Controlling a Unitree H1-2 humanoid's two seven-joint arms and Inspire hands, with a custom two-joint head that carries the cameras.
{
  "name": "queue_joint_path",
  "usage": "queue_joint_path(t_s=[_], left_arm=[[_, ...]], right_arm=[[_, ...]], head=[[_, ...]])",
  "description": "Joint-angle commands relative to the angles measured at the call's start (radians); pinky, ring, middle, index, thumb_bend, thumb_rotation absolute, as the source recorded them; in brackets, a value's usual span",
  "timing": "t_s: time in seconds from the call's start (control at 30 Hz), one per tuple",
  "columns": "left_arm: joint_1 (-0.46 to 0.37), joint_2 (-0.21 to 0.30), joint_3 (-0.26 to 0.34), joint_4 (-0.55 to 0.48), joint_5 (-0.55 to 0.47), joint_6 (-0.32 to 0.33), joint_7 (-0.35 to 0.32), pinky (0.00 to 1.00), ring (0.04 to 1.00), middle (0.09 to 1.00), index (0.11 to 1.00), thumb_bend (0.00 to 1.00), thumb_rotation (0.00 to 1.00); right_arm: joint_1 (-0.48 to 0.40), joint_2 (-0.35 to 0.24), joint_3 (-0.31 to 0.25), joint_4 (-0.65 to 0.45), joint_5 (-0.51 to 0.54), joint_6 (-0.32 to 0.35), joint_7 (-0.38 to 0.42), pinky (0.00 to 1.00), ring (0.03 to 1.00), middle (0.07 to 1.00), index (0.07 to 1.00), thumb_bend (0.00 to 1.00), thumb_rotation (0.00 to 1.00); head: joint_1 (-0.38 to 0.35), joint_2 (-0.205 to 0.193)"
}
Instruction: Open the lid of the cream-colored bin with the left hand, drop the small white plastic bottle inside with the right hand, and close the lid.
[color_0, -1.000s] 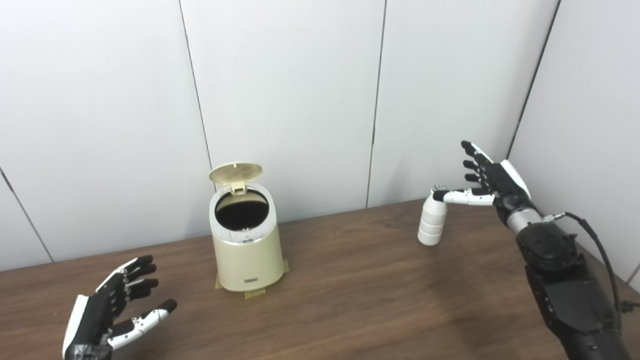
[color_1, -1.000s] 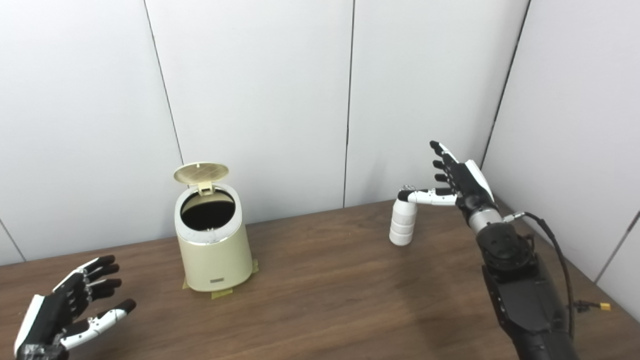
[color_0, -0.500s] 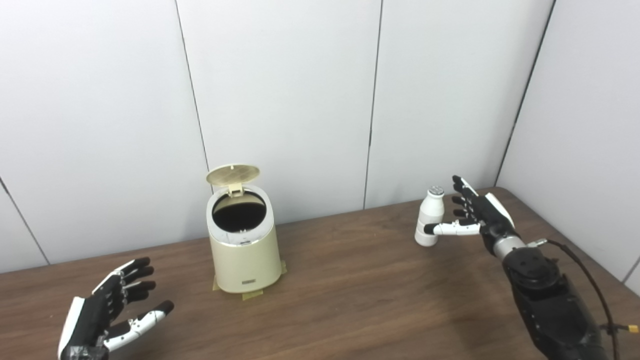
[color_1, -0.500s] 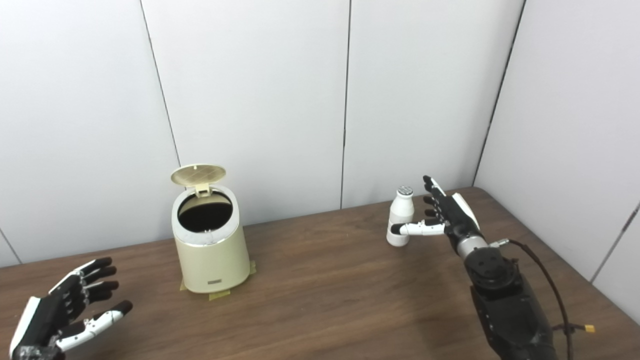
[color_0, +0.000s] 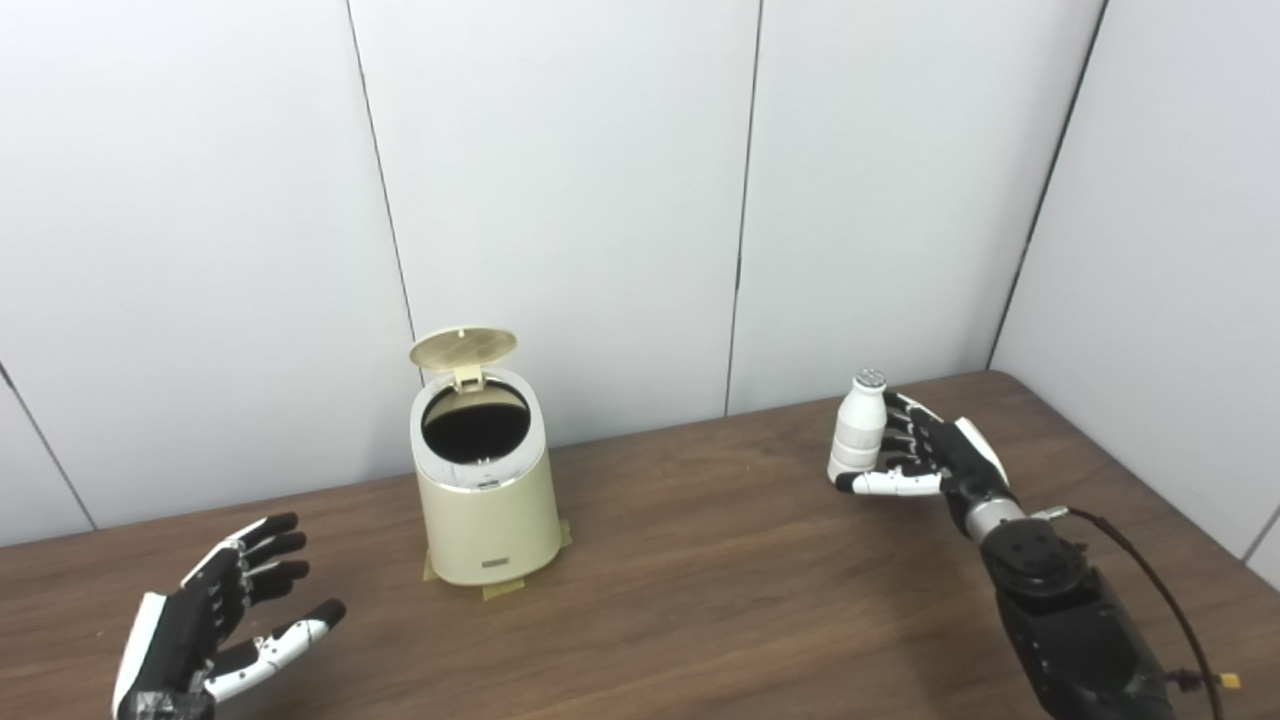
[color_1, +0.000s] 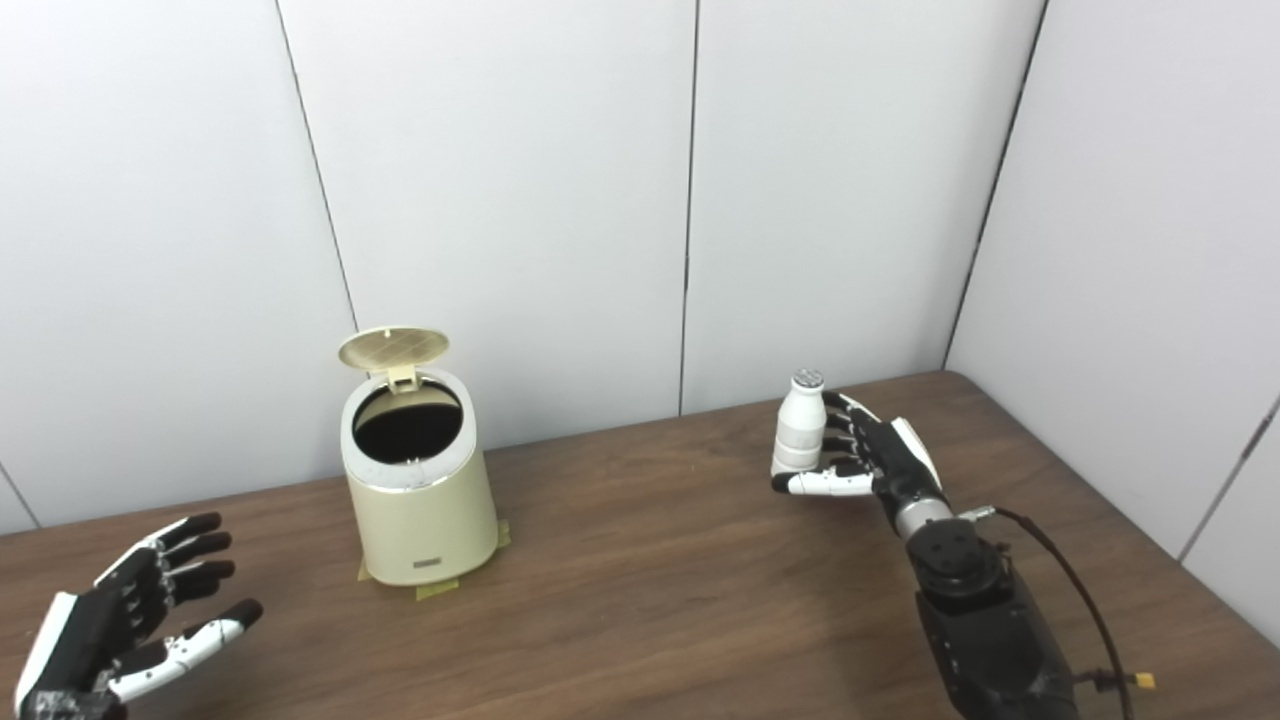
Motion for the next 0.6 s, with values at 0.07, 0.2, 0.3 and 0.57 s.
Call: queue_joint_path(t_s=[0.07, 0.2, 0.3, 0.57], left_arm=[[-0.034, 0.018, 0.004, -0.038, -0.012, -0.027, -0.007, 0.76, 0.724, 0.788, 0.817, 0.64, 0.00], [-0.033, 0.014, 0.004, -0.047, -0.013, -0.020, -0.006, 0.75, 0.722, 0.786, 0.814, 0.64, 0.00], [-0.034, 0.012, 0.007, -0.044, -0.018, -0.025, -0.009, 0.73, 0.725, 0.787, 0.816, 0.64, 0.00], [-0.034, 0.013, 0.005, -0.048, -0.005, -0.030, -0.008, 0.74, 0.728, 0.788, 0.819, 0.65, 0.00]], right_arm=[[-0.064, 0.000, -0.009, 0.004, 0.002, -0.060, -0.050, 0.67, 0.752, 0.796, 0.822, 0.83, 0.05], [-0.081, 0.012, -0.003, 0.047, -0.011, -0.097, -0.090, 0.58, 0.708, 0.769, 0.781, 0.79, 0.01], [-0.094, 0.023, -0.003, 0.078, -0.006, -0.132, -0.110, 0.49, 0.636, 0.740, 0.752, 0.76, 0.00], [-0.126, 0.011, 0.040, 0.177, -0.082, -0.242, -0.200, 0.34, 0.384, 0.484, 0.525, 0.52, 0.00]], head=[[0.002, 0.002], [0.003, 0.002], [0.003, 0.002], [0.017, 0.014]])
